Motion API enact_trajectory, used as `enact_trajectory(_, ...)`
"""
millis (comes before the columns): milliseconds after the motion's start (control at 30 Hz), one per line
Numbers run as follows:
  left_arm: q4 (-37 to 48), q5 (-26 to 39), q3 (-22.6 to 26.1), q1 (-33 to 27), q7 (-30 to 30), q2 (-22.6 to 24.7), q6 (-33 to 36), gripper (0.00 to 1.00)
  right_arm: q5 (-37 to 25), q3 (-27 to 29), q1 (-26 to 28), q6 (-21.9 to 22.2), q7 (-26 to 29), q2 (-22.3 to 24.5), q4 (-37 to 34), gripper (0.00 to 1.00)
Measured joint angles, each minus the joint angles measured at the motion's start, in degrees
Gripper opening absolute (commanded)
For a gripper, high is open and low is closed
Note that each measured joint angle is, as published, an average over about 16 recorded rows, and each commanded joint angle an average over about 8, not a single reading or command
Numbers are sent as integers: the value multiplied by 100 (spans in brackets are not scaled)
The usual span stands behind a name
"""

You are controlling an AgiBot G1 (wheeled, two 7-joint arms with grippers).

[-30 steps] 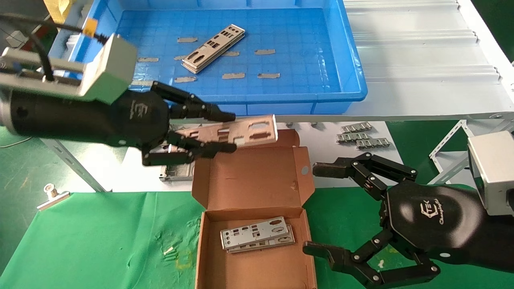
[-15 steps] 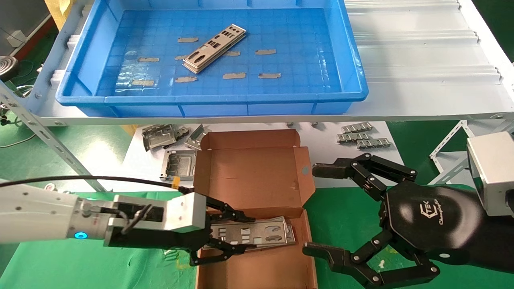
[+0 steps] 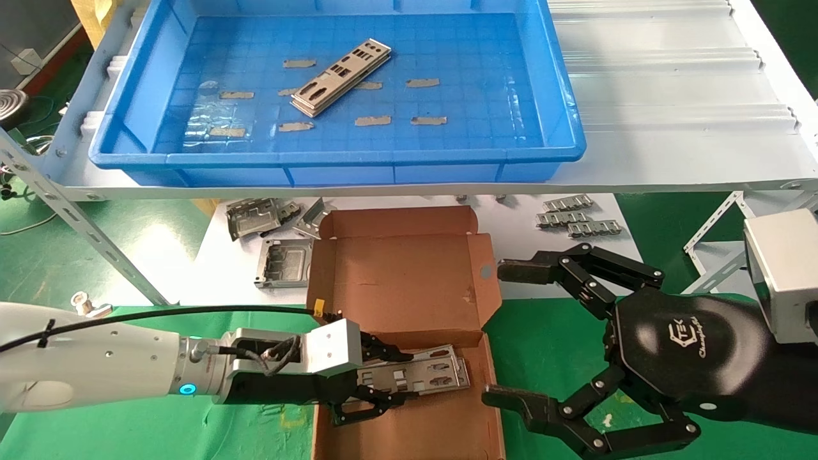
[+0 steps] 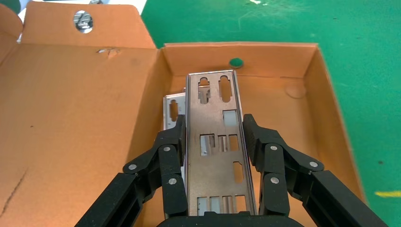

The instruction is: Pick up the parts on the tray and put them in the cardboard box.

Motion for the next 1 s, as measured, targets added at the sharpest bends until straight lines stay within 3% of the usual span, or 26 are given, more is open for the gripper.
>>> enact_trajectory(433, 483, -4, -10, -136, 107, 347, -70, 100, 0, 0, 0, 0, 0, 0, 0, 100)
enact_trajectory(1000, 628, -1201, -377, -226, -588, -149, 1499, 100, 1, 0, -1, 1, 0, 0, -1, 100)
